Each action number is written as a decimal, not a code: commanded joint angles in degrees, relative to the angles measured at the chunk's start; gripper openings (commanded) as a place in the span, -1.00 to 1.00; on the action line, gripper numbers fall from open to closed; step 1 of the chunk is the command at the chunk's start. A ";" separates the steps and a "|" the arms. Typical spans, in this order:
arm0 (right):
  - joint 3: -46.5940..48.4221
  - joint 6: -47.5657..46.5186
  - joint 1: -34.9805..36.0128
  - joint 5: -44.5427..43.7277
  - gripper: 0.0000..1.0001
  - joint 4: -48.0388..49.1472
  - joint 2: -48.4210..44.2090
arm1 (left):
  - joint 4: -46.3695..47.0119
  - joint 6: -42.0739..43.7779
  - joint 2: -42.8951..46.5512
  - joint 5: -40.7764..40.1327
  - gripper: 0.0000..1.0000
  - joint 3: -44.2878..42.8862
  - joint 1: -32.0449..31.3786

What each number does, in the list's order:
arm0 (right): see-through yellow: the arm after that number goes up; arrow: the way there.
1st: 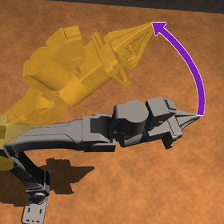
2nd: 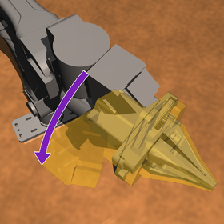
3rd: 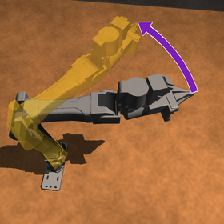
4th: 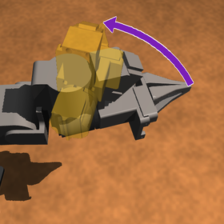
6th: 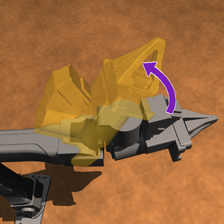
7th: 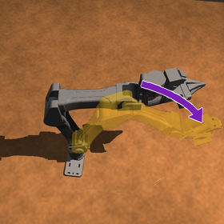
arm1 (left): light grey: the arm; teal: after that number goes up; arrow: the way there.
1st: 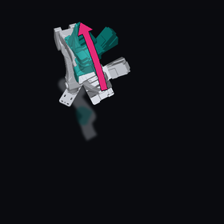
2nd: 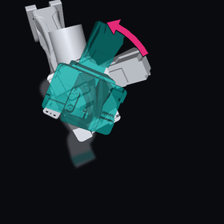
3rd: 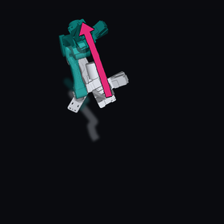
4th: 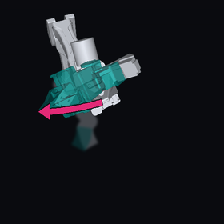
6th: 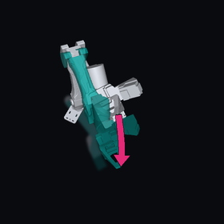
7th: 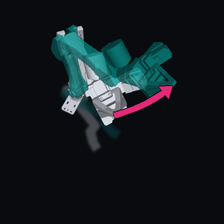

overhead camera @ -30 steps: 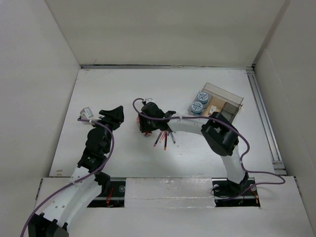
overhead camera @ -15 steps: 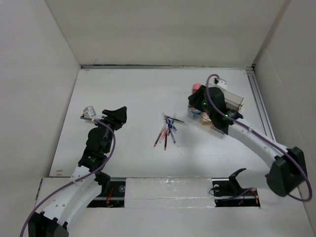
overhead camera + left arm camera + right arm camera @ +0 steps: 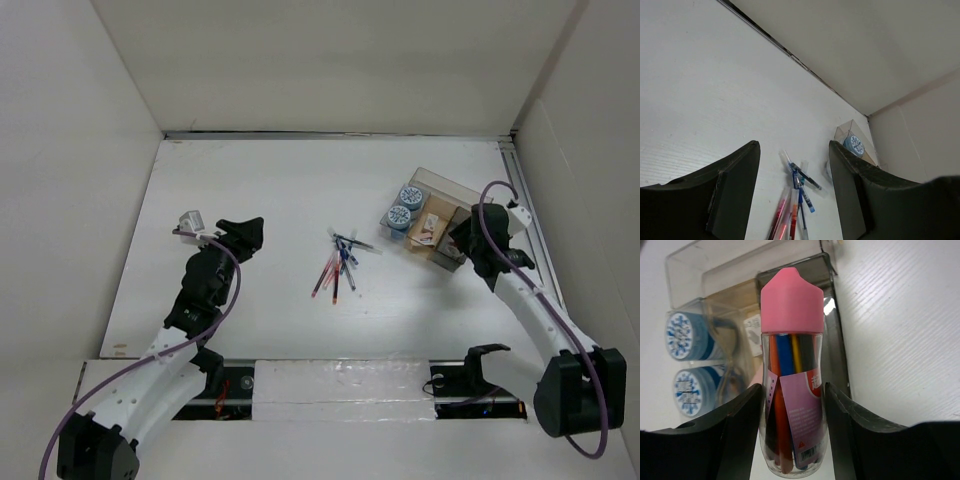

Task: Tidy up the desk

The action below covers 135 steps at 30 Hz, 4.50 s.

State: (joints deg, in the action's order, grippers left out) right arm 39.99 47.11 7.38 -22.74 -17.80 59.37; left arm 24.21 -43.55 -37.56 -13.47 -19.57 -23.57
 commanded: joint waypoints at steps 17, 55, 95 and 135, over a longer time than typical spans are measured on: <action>5.63 -5.01 -2.98 -0.46 0.18 8.31 12.70 | 3.92 1.10 -0.32 1.35 0.08 -1.35 -0.16; 24.00 -14.68 38.24 8.76 -0.22 4.44 43.54 | 3.48 1.54 -0.23 1.35 0.09 -1.70 -0.16; 28.03 -17.75 43.95 11.57 -0.38 5.41 40.38 | 2.25 1.19 1.43 -2.16 0.09 -1.26 -0.16; 34.81 -24.44 29.54 7.98 -0.15 1.10 50.75 | 2.60 1.45 0.73 -1.91 0.09 -1.26 -0.16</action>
State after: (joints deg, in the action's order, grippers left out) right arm 73.67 22.00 36.77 -14.11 -15.55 109.95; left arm 24.21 -42.89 -36.91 -15.86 -19.57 -23.57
